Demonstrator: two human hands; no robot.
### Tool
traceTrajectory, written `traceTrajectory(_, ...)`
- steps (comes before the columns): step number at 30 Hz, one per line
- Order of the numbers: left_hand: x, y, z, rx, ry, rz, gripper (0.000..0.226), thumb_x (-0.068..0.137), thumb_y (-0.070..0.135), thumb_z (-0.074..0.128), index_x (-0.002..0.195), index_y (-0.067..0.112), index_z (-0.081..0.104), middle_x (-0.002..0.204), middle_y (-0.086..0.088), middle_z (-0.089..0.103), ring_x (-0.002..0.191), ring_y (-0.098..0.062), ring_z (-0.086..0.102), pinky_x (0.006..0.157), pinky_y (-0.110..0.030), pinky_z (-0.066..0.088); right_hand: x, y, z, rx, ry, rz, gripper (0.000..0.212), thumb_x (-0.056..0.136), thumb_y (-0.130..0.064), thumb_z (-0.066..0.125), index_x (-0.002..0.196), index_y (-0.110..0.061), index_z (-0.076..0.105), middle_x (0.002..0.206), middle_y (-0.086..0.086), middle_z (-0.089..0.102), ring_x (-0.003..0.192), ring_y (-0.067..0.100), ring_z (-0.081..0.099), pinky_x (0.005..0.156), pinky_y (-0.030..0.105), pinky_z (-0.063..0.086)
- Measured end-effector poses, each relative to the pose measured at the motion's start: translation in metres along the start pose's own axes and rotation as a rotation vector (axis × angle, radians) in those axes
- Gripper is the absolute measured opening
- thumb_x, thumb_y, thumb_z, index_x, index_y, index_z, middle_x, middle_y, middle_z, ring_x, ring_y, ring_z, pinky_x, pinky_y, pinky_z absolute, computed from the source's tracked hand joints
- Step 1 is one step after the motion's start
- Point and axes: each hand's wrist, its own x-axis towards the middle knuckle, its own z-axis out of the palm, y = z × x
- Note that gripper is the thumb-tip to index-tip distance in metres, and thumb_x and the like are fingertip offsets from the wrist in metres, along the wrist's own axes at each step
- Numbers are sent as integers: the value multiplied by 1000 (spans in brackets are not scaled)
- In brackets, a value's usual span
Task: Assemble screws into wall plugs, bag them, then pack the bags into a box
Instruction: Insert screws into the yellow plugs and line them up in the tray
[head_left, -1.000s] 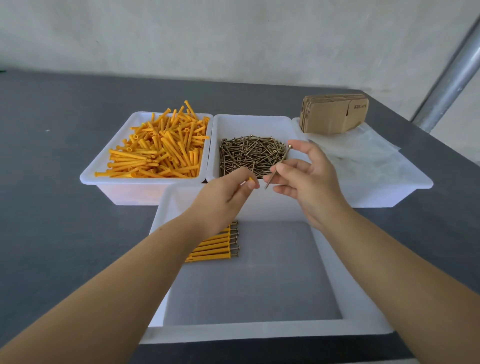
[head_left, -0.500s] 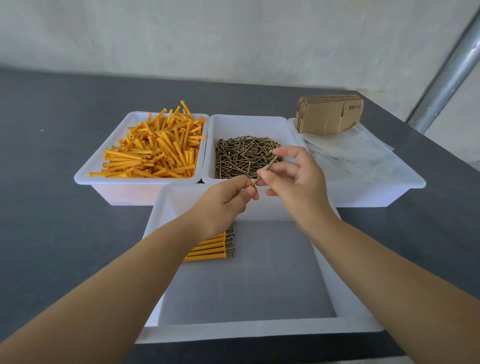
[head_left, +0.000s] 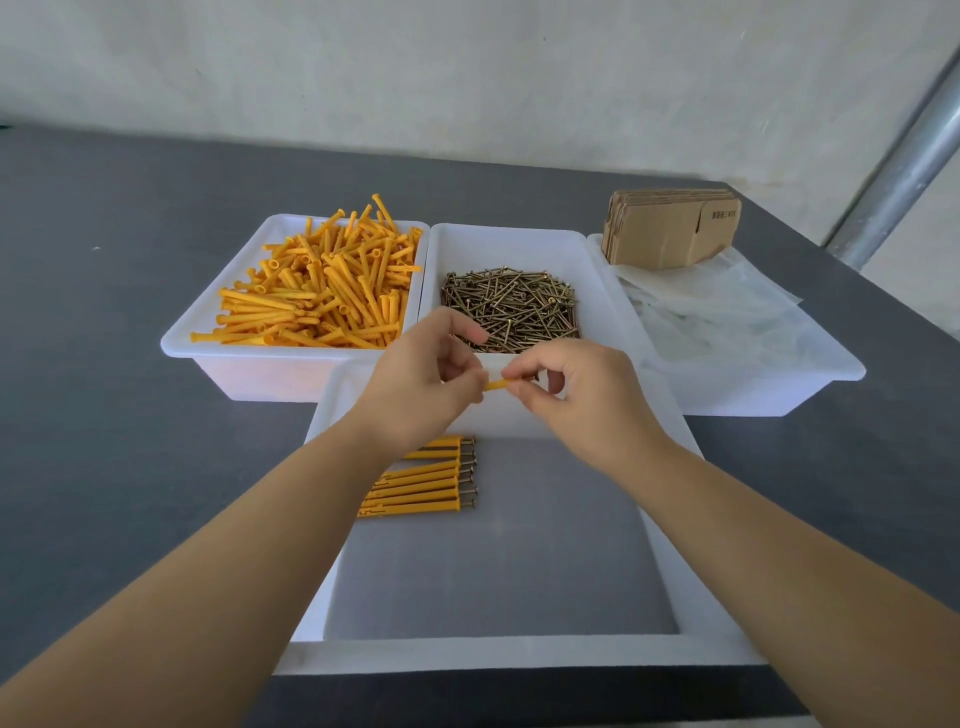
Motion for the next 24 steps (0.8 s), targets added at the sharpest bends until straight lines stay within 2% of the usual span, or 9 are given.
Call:
traceTrajectory(3,1,-1,-3,90,168,87,16,89,6,65,96,20,63,81,6,66,77,-7,61,68,-18,46,-4,4,4,-123,-169,80,9,85,-16,73,88,-25,76,67,-22,59,64,-4,53,60,8,35)
traceTrajectory(6,2,0,-8,117,299,118,11,90,7,62,89,18,65,83,9,65,77,-1,57,64,-12,43,-6,5,8,-170,-271,119,9,85,-14,72,89,-22,76,72,-17,61,64,-4,53,61,7,36)
traceTrajectory(9,2,0,-11,148,358,118,8,91,7,61,87,13,65,81,9,63,74,2,54,62,-9,39,-3,-6,14,-263,-415,64,8,86,-16,70,92,-17,76,84,-8,69,77,6,59,74,24,47)
traceTrajectory(11,3,0,-11,181,367,120,7,91,7,60,88,11,66,81,9,62,75,5,54,61,-7,37,1,-17,21,-323,-491,3,8,87,-18,69,92,-15,74,93,-1,71,88,15,63,81,30,49)
traceTrajectory(19,2,-1,-10,221,360,138,14,90,6,61,101,14,62,81,4,60,76,4,53,62,-6,36,15,-36,54,-431,-525,-72,7,90,-13,60,94,-12,66,102,8,64,96,25,59,81,35,50)
traceTrajectory(21,3,-2,-11,282,377,130,20,89,8,62,108,13,59,86,-1,60,80,-2,54,66,-14,40,15,-32,57,-469,-553,-90,10,90,-18,61,97,-12,66,103,7,63,98,25,58,80,33,48)
traceTrajectory(24,6,-3,-14,441,454,106,25,89,10,62,114,11,60,104,-6,59,94,-15,54,75,-25,42,16,-28,55,-481,-573,-107,18,90,-27,66,102,-14,67,102,6,64,97,24,57,76,30,43)
